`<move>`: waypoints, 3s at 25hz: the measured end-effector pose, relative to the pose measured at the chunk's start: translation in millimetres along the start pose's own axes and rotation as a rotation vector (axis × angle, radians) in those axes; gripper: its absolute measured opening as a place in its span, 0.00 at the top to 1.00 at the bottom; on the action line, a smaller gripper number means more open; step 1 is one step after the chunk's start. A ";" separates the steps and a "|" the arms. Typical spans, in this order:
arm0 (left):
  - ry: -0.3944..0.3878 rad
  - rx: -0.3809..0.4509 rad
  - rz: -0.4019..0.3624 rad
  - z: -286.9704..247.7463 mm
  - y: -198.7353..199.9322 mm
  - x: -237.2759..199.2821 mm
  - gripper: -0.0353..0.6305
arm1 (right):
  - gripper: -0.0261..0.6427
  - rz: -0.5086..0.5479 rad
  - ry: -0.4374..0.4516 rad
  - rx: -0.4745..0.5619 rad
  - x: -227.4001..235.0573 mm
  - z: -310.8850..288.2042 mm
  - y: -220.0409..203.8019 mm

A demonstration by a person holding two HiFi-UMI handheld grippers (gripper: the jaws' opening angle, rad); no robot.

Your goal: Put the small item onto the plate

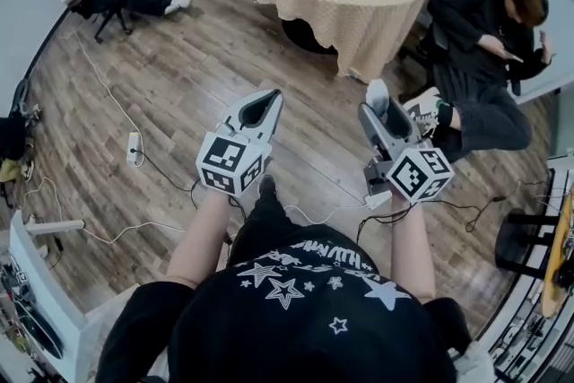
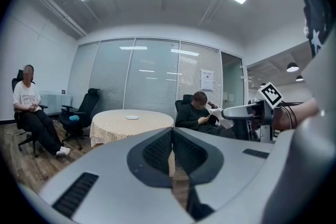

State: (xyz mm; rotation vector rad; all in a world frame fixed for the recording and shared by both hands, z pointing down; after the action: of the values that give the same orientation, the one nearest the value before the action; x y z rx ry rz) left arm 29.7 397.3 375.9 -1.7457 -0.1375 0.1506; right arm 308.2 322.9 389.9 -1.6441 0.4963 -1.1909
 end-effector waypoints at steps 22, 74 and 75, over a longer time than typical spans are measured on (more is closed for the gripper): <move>-0.134 -0.009 0.000 -82.5 21.7 -163.7 0.93 | 0.50 0.072 -0.188 0.041 0.7 -163.8 18.7; -0.054 -0.163 0.018 -390.0 48.3 -234.0 0.93 | 0.50 -0.091 -0.101 -0.094 287.4 -348.4 101.7; -0.062 -0.167 0.018 -397.4 46.6 -239.8 0.93 | 0.50 -0.091 -0.113 -0.092 291.8 -353.5 102.2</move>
State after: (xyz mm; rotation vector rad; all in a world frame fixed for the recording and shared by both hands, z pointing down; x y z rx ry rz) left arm -135.3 -38.0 406.2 -1.9093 -0.1846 0.2115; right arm 145.6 -115.0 438.6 -1.8185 0.4139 -1.1474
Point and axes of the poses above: the fingertips, and each gripper's own axes: z backward along the fingers, x to its right, y out of its top, the point moved 9 cm from there along z, backward along the fingers, and after that the axes turned 11 degrees about y, right-handed, at the moved point
